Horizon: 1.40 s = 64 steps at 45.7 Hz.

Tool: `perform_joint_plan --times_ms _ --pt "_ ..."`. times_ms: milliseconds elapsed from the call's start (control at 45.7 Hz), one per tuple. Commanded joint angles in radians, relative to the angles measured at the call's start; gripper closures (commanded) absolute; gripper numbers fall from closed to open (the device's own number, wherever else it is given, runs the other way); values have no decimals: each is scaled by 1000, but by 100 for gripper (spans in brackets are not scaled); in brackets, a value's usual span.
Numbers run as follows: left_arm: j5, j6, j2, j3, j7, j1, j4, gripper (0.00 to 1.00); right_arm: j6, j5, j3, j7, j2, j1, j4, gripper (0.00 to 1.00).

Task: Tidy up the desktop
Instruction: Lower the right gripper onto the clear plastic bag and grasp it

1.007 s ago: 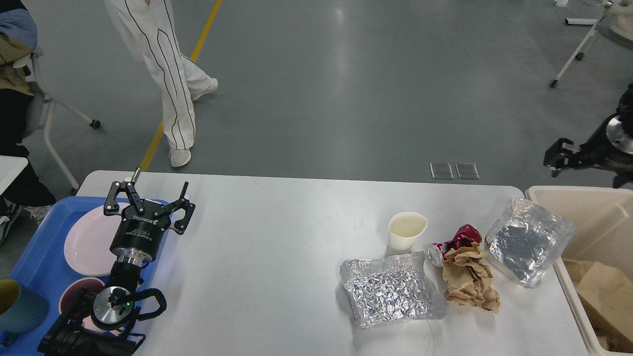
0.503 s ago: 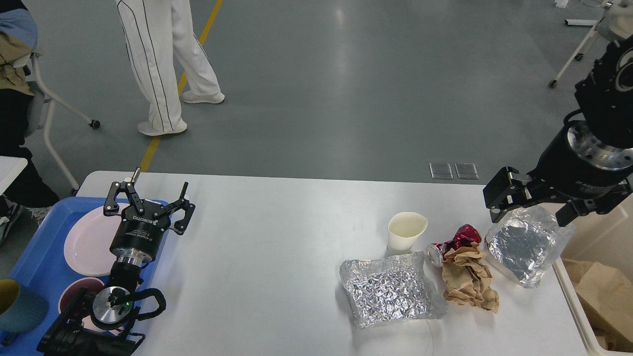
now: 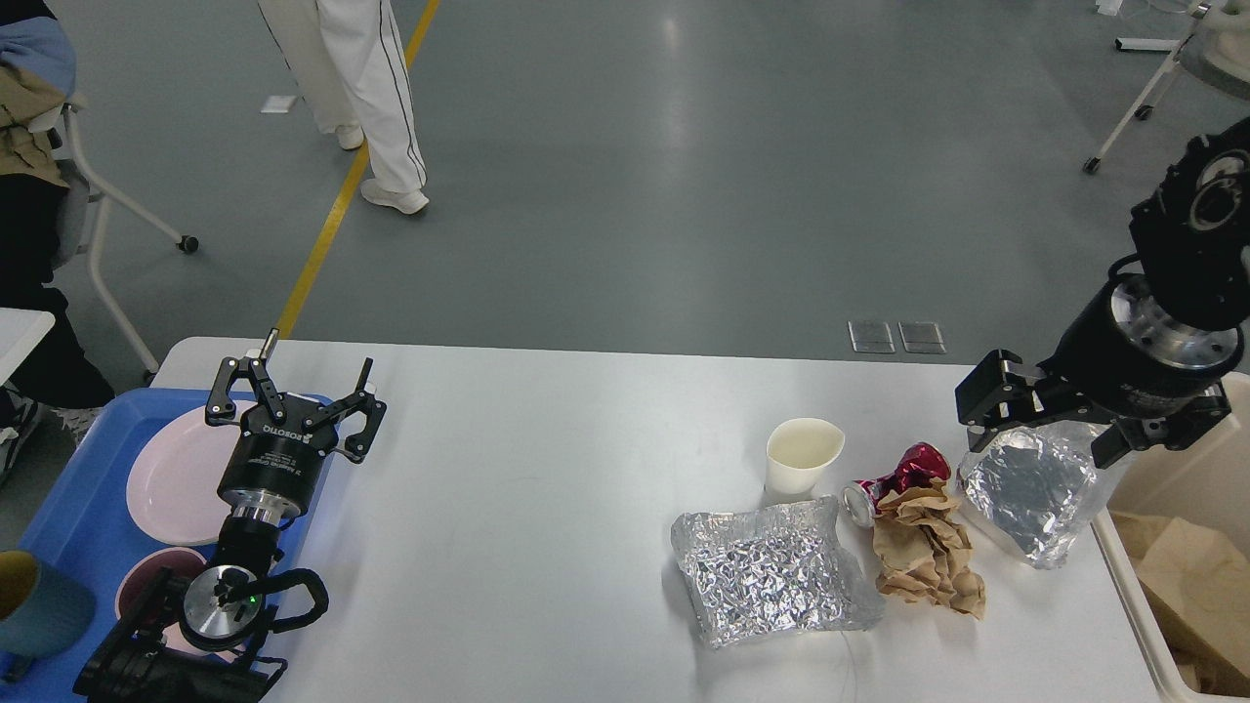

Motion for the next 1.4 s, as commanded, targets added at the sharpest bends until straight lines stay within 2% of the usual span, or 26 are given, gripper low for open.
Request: perform_joint_plan --times_ms 0,153,241,350,525,876,1073,1182,1379 --pt "0 0 0 0 0 0 0 4 -49 4 2 0 -109 -156 -128 2" --pt "0 0 0 0 -2 0 0 4 -77 14 44 0 -206 -395 -327 2" --pt "0 0 0 0 -2 0 0 4 -133 53 143 2 -226 -576 -462 2" --pt "0 0 0 0 -2 0 0 4 -204 80 275 2 -223 -785 -588 2" --pt "0 0 0 0 -2 0 0 4 -267 83 469 2 -186 -1004 -728 3" --pt "0 0 0 0 -2 0 0 4 -399 81 510 6 78 -1239 -1107 3" --pt "0 0 2 0 0 0 0 4 -485 81 510 6 110 -1305 -1176 4" --pt "0 0 0 0 -2 0 0 4 -520 81 512 9 113 -1331 -1176 7" --pt "0 0 0 0 -2 0 0 4 -557 83 515 11 132 -1359 -1177 26"
